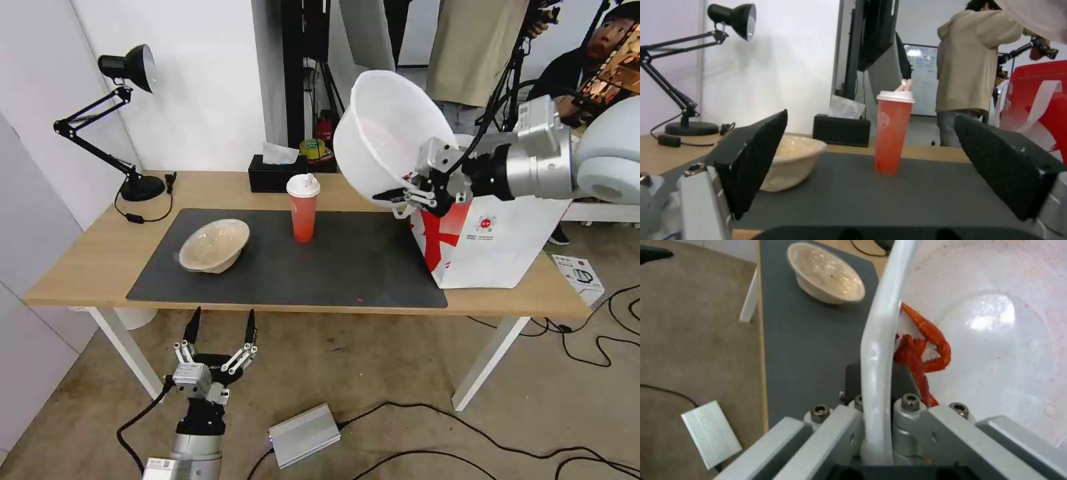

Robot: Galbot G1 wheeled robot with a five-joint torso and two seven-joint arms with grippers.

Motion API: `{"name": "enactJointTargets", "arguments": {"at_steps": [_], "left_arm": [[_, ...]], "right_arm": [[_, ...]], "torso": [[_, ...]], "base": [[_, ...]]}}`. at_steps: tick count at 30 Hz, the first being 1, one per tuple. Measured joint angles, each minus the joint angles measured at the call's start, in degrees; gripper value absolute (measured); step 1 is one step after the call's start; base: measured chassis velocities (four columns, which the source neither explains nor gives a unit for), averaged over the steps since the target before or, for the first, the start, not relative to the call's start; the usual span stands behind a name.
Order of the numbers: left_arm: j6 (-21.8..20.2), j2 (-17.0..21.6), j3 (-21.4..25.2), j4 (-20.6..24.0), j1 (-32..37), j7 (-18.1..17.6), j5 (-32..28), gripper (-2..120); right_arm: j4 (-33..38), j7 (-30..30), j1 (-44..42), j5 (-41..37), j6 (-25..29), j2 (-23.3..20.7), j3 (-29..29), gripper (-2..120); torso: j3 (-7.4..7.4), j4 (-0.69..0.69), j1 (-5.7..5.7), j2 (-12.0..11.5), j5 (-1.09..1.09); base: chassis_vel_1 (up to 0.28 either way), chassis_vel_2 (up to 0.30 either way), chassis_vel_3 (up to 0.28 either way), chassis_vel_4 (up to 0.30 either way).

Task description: Pick up the trash from the table and place it into the takeout bag.

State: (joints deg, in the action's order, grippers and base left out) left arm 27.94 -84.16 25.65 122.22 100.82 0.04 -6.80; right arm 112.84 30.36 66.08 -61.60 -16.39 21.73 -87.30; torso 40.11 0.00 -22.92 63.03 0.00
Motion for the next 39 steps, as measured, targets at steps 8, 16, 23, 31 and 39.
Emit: {"name": "enactJointTargets", "arguments": {"at_steps": [8,16,23,31,39], "left_arm": [[0.09,-0.05,-0.16,-0.74,-0.34,0.02,0.02,100],[0.23,0.19,-0.19,-1.14,-0.44,0.02,0.01,100],[0.47,0.18,-0.31,-1.30,-0.52,0.07,-0.01,100],[0.53,-0.09,-0.49,-1.32,-0.43,0.20,0.20,100],[0.58,0.05,-0.23,-1.18,-0.25,0.23,0.24,100]], "right_arm": [[-3.18,1.15,1.13,1.48,0.90,-1.12,-1.23,0],[-5.54,1.75,1.36,2.27,1.17,-2.06,-1.08,0],[-8.62,2.46,2.06,2.67,1.50,-2.25,-0.88,0],[-11.96,3.28,1.83,3.83,2.56,-2.68,-0.73,0],[-15.57,3.76,-1.32,5.02,3.12,-2.91,2.53,0]], "torso": [[0.00,0.00,0.00,0.00,0.00],[0.00,0.00,0.00,0.00,0.01],[0.00,0.00,0.00,0.00,0.00],[0.00,0.00,0.00,0.00,0.00],[0.00,0.00,0.00,0.00,0.00]], "base": [[0.000,0.000,0.000,0.000],[0.000,0.000,0.000,0.000],[0.000,0.000,0.000,0.000],[0.000,0.000,0.000,0.000],[0.000,0.000,0.000,0.000]]}}
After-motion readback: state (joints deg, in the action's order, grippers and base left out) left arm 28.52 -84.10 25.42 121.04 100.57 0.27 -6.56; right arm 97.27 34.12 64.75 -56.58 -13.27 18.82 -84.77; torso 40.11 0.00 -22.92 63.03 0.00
